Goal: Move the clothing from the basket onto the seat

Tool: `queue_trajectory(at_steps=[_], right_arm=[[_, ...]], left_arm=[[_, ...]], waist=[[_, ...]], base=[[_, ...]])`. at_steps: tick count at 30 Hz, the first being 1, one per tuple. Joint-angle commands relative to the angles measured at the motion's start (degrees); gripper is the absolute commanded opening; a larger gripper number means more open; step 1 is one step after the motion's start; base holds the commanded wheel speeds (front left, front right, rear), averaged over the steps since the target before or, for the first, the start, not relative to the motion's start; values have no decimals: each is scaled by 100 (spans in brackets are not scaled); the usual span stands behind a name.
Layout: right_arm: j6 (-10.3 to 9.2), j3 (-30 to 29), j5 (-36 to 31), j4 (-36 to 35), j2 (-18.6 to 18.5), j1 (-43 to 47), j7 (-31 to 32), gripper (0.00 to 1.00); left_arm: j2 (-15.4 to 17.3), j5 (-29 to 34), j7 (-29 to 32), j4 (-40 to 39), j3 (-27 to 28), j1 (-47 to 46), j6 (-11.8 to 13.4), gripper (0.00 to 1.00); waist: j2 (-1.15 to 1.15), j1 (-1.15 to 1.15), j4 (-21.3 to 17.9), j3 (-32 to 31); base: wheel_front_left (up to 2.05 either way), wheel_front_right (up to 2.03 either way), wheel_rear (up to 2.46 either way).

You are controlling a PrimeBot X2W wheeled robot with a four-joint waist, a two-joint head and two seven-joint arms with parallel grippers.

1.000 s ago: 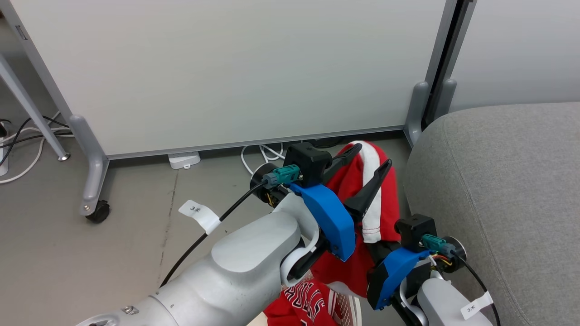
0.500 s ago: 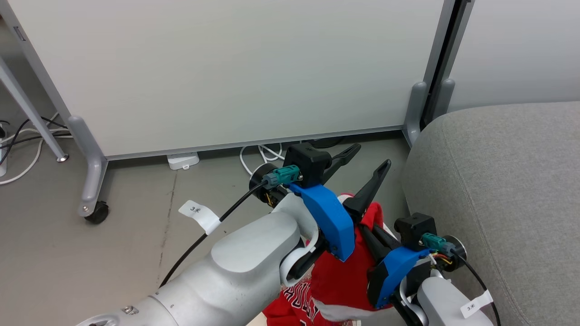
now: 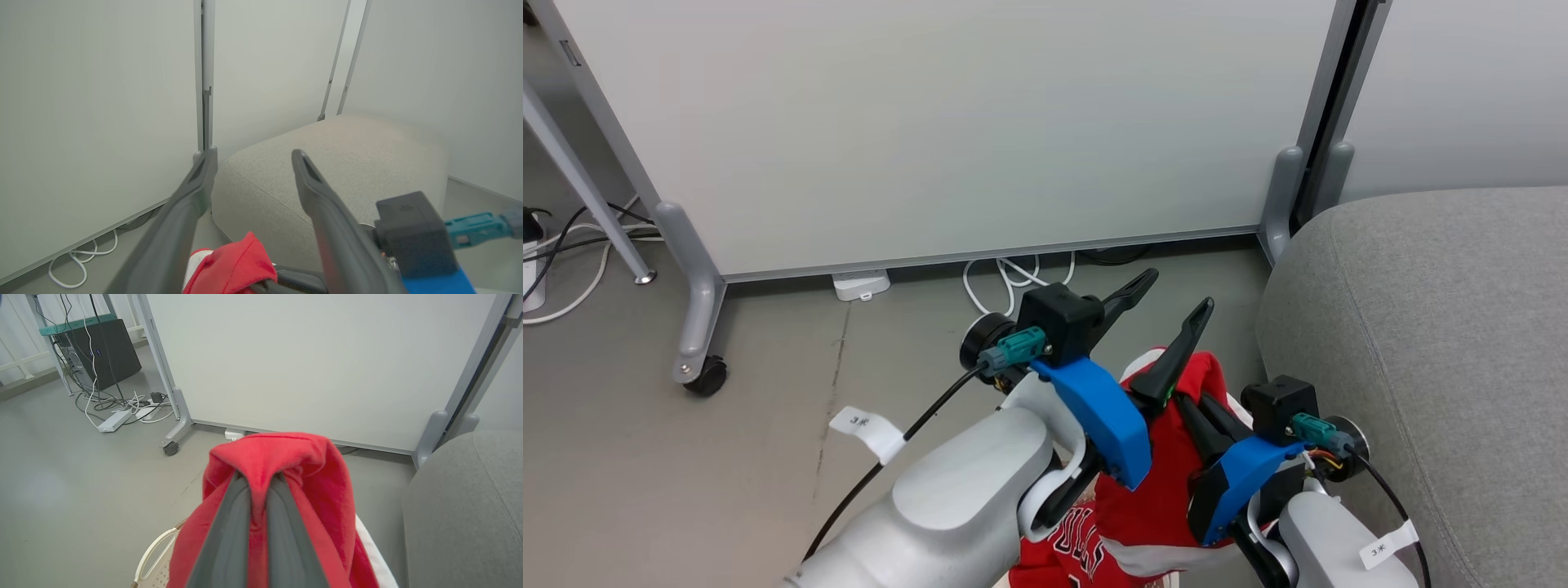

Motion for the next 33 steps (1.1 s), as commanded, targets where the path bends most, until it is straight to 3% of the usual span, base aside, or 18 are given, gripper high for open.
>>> queue_trajectory(at_steps=[1, 8, 15, 33], right_arm=[[3, -26, -39, -41, -17, -68, -45, 0], [3, -127, -95, -192, -16, 16, -54, 0], [3, -227, -130, -390, -16, 101, -21, 0], [3, -259, -157, -820, -16, 329, 163, 0]], left_arm=[[44, 108, -25, -34, 90, 135, -10, 100], [264, 1127, -21, -521, 907, 1054, 13, 100], [468, 1912, -21, -884, 1683, 1968, -119, 100], [576, 3172, -22, -1300, 3248, 3357, -354, 100]], waist=[[0, 0, 6, 1], [0, 0, 38, 5], [0, 0, 4, -8], [0, 0, -161, -65]], base=[[0, 0, 0], [0, 0, 0], [0, 0, 0], [0, 0, 0]])
